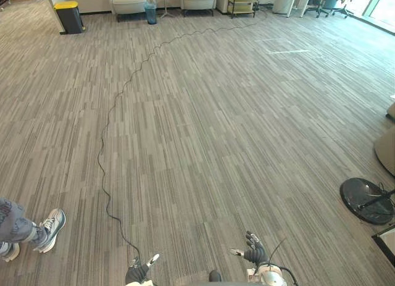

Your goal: Pick up cushions and gather them together orderly.

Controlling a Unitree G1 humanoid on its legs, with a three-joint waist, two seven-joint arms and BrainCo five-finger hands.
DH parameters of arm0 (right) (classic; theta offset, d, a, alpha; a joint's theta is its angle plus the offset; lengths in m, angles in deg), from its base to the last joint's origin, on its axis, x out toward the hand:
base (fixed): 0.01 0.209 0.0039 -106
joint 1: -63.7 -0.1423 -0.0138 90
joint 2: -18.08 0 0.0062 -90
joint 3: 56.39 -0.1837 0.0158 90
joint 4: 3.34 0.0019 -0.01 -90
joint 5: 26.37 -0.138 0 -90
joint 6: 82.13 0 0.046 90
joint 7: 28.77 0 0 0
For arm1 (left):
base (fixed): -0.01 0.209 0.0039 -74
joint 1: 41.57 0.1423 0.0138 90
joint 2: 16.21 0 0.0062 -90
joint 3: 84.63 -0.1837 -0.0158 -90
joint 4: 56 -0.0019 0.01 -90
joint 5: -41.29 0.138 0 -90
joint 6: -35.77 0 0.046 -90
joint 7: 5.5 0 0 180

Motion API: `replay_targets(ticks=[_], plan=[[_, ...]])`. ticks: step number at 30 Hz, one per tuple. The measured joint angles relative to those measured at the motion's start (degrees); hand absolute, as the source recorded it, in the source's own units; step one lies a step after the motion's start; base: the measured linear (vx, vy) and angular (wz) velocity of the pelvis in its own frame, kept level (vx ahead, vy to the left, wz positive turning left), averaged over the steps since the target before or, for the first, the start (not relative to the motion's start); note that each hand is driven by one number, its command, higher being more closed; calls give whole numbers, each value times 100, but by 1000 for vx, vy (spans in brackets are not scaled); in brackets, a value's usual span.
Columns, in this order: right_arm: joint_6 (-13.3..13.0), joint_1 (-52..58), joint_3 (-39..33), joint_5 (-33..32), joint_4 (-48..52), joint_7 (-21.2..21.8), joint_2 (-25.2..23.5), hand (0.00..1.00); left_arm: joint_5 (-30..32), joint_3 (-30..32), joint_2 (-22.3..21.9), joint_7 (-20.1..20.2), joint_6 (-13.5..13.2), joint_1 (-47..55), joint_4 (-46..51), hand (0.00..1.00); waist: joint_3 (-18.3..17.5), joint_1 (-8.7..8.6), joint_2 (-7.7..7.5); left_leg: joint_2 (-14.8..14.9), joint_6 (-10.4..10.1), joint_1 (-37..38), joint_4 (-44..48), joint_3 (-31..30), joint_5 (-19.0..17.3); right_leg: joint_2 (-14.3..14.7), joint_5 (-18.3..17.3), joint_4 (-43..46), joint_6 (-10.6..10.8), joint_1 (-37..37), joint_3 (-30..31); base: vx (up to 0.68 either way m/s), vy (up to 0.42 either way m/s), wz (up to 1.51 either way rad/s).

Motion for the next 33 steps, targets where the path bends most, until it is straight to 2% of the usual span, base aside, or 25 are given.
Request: replay_targets(ticks=[5,7,13,17,33], plan=[[94,-279,-283,92,-500,17,-3,0,530,-17,64,97,145,-263,-218,0,111,2,-3,0,-13,-3,-17,-81,-10,1,14,2,-20,9,-84,20,-4,8],[161,-317,-501,69,-655,104,17,0,836,-21,89,118,194,-322,-219,0,166,-1,-36,-10,-13,-7,-22,-286,-10,-31,-49,2,55,104,-282,32,-11,39],[295,-300,-793,46,-820,251,32,0,953,-174,98,157,214,-430,-332,0,170,26,-31,-54,-8,-1,-86,-452,-6,-78,-71,30,86,142,-534,24,5,18],[353,-314,-960,-401,-931,412,25,0,971,-299,130,265,308,-506,-431,0,168,40,-33,-117,-1,45,-144,-469,-2,-127,-75,30,92,177,-587,-13,11,4],[359,-270,-1285,-1239,-1135,545,-27,0,933,-688,242,387,302,-525,-446,0,182,40,-76,-193,102,188,-280,-556,69,-184,-143,0,108,330,-710,-57,-17,3]])
